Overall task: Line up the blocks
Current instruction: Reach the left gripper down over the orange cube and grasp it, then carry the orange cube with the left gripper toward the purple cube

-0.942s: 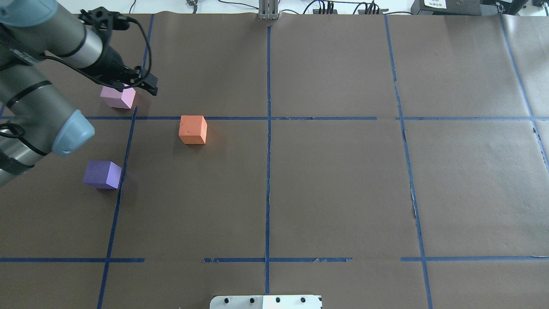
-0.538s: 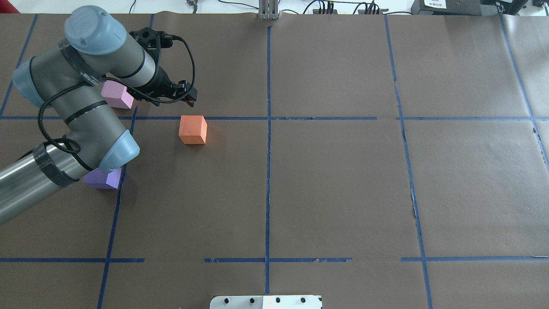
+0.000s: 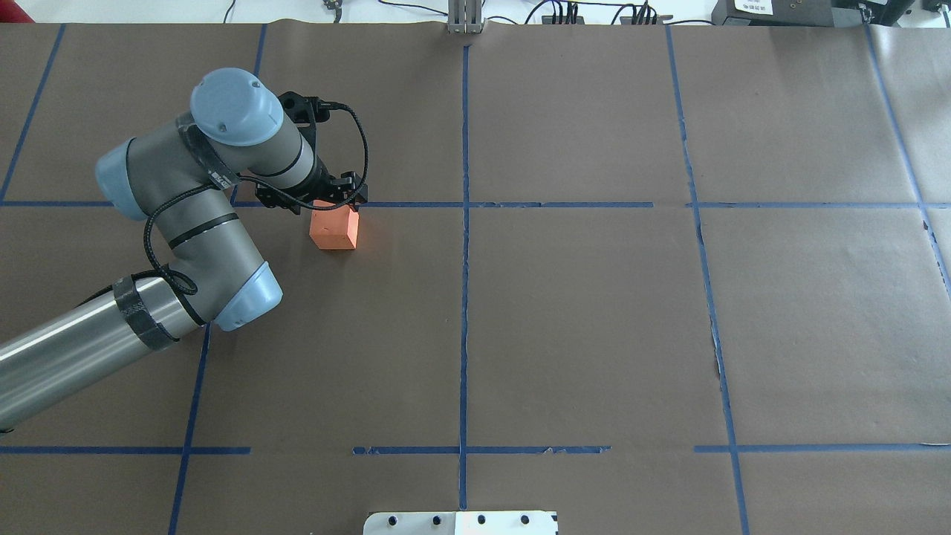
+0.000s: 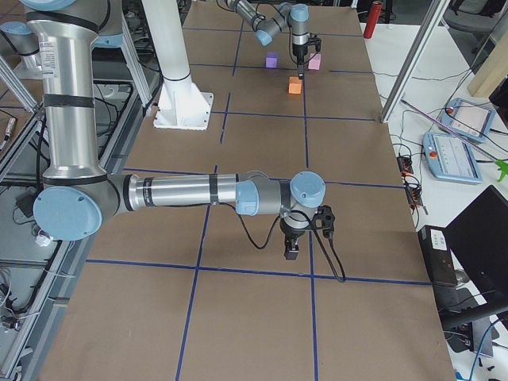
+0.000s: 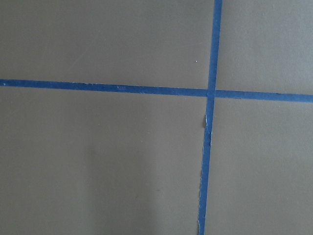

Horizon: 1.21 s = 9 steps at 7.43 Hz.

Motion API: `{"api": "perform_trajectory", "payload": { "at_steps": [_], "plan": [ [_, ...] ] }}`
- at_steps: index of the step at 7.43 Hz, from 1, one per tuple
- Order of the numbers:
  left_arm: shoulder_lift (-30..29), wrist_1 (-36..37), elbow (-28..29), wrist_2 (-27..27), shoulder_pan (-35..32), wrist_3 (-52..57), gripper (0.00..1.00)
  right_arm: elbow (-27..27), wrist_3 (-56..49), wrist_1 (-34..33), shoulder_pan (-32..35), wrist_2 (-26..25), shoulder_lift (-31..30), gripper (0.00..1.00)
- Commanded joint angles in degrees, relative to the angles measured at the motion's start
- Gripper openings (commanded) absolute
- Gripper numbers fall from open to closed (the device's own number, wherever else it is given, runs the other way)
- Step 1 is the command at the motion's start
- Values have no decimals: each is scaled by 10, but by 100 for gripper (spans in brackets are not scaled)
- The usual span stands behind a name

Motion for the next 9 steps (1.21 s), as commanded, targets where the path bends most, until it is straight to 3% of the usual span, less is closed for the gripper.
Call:
{"api": "perform_trajectory", "payload": {
  "at_steps": [1, 2, 3, 5, 6, 7, 9],
  "plan": [
    [2, -19, 22, 10, 19, -6, 100, 0, 0, 0, 0, 0, 0, 100],
    [4, -31, 29, 10, 20, -4, 93, 0, 0, 0, 0, 0, 0, 100],
    [4, -33, 27, 6, 18, 0, 30, -1, 0, 0, 0, 0, 0, 100],
    [14, -28, 6, -21, -13, 8, 27, -1, 0, 0, 0, 0, 0, 100],
    [71, -23, -44, -76, -33, 45, 26, 0, 0, 0, 0, 0, 0, 100],
    [126, -23, -73, -88, -66, 85, 25, -1, 0, 0, 0, 0, 0, 100],
    [179, -26, -67, -89, -82, 149, 25, 0, 0, 0, 0, 0, 0, 100]
  ]
}}
